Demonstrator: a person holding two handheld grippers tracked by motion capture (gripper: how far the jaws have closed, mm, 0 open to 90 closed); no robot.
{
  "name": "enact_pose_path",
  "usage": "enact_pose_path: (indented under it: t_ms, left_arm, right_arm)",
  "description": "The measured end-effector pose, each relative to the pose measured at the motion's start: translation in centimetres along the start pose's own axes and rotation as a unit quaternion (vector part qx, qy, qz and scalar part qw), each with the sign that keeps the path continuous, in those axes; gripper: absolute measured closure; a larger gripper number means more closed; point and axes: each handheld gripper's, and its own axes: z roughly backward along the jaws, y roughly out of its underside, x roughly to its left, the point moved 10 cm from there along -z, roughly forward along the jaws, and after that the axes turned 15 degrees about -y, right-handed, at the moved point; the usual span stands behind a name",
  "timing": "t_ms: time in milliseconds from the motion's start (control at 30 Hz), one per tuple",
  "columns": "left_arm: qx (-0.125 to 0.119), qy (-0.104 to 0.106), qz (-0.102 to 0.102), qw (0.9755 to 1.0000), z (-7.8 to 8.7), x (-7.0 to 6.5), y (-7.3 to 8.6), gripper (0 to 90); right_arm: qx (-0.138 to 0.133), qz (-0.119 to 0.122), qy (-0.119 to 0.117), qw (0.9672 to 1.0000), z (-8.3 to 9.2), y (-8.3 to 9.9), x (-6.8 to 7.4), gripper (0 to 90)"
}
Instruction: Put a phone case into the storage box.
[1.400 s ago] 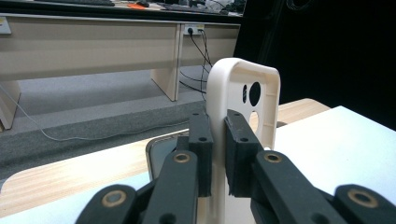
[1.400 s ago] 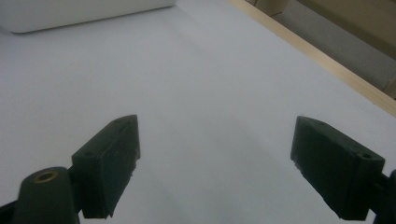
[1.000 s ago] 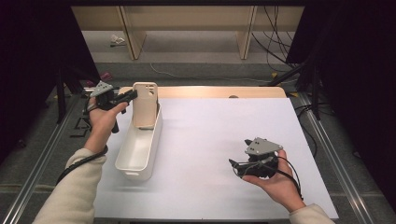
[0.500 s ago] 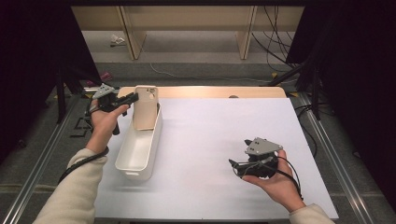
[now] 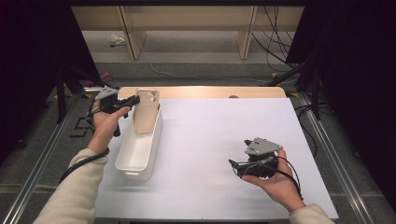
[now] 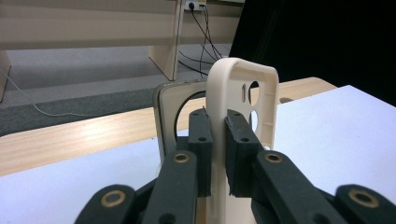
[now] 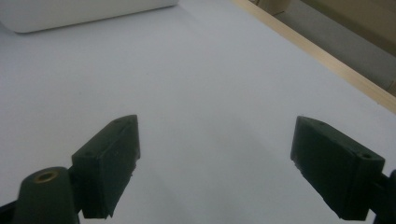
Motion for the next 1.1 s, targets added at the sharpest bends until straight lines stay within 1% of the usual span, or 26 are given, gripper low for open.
enact_pose_path:
  t_ms: [333,700,800,867,967,1100]
  left_arm:
    - [0.010,-0.002,0.001,0.9999,-0.5,0.2,0.6,81.8]
    - [0.017,-0.005,0.001,0.9998,-0.8,0.4,0.8,81.4]
    - [0.022,-0.010,0.001,0.9997,-0.9,0.5,1.0,81.2]
    - [0.022,-0.010,0.004,0.9997,-0.9,0.6,1.1,81.2]
    - [0.024,-0.012,0.002,0.9996,-1.0,0.7,1.1,81.0]
    - [0.025,-0.015,0.004,0.9996,-1.1,0.8,1.2,80.8]
  right_arm:
    - [0.000,0.000,0.000,1.0000,0.0,0.0,0.0,16.5]
    - [0.000,0.000,0.000,1.0000,0.0,0.0,0.0,16.5]
    - [0.000,0.000,0.000,1.0000,0.0,0.0,0.0,16.5]
    - [0.001,-0.001,-0.001,1.0000,0.0,0.1,0.0,16.5]
    - [0.001,0.001,-0.001,1.0000,0.0,0.0,0.0,16.5]
    - [0.001,0.000,-0.001,1.0000,0.0,0.0,0.0,16.5]
